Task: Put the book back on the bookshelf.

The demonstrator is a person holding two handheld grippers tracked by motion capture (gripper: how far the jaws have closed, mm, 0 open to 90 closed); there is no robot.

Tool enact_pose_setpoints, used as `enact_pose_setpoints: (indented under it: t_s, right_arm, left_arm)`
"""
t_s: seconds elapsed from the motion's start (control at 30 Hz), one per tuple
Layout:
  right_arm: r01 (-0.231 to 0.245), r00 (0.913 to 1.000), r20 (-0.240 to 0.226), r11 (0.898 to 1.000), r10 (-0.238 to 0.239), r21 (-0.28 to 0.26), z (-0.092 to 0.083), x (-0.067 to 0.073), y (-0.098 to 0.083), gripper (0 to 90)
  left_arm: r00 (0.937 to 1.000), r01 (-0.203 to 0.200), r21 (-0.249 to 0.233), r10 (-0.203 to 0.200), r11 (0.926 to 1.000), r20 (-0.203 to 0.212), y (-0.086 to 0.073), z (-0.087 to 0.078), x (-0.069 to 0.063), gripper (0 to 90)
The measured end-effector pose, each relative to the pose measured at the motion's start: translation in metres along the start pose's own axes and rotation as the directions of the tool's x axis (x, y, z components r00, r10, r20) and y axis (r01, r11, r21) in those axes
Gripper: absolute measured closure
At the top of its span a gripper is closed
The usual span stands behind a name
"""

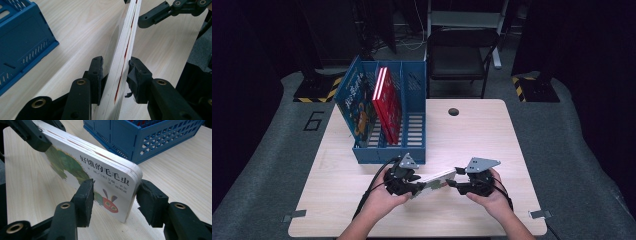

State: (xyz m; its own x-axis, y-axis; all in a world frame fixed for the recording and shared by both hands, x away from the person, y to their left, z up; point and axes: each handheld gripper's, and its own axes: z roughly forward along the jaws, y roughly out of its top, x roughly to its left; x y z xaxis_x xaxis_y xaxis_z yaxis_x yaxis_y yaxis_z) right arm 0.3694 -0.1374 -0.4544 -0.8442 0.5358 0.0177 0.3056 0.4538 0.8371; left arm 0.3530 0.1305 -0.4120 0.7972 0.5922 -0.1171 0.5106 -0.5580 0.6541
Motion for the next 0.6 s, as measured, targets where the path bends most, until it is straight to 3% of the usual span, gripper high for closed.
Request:
enact_pose_setpoints:
  t_s: [0.03, 0.1, 0.13, 0.23, 0.33, 0.6]
  right_arm:
    - [-0.004, 1.0000, 0.004, 1.000, 0.004, -0.001, 0.0000, 0.0000, -0.0001, 48.3]
    - [-0.004, 1.0000, 0.008, 1.000, 0.004, -0.001, 0.0002, -0.0002, 0.0000, 48.6]
    - [-0.004, 1.0000, 0.007, 1.000, 0.004, -0.001, 0.0002, -0.0003, 0.0000, 48.8]
    - [-0.009, 0.9999, 0.009, 1.000, 0.009, -0.001, 0.0006, 0.0003, 0.0001, 49.2]
    - [-0.003, 0.9999, 0.011, 1.000, 0.003, -0.004, 0.0010, -0.0004, 0.0002, 49.5]
    - [-0.009, 0.9998, 0.020, 1.000, 0.010, -0.010, 0.0006, -0.0018, 0.0003, 50.4]
  left_arm:
    - [0.9999, 0.007, 0.002, -0.007, 1.0000, 0.013, 0.0005, 0.0005, -0.0003, 66.1]
    - [1.0000, -0.003, -0.001, 0.003, 1.0000, -0.001, 0.0012, 0.0008, -0.0007, 65.7]
    - [0.9997, -0.024, -0.011, 0.024, 0.9996, 0.001, 0.0020, 0.0021, -0.0022, 65.0]
    - [0.9991, -0.032, -0.012, 0.033, 0.9994, 0.028, 0.0041, 0.0042, -0.0062, 57.7]
    - [0.9984, -0.055, -0.002, 0.055, 0.9985, 0.010, 0.0071, 0.0056, -0.0085, 54.2]
    - [0.9993, -0.037, 0.015, 0.037, 0.9992, 0.000, 0.0090, 0.0075, -0.0077, 59.0]
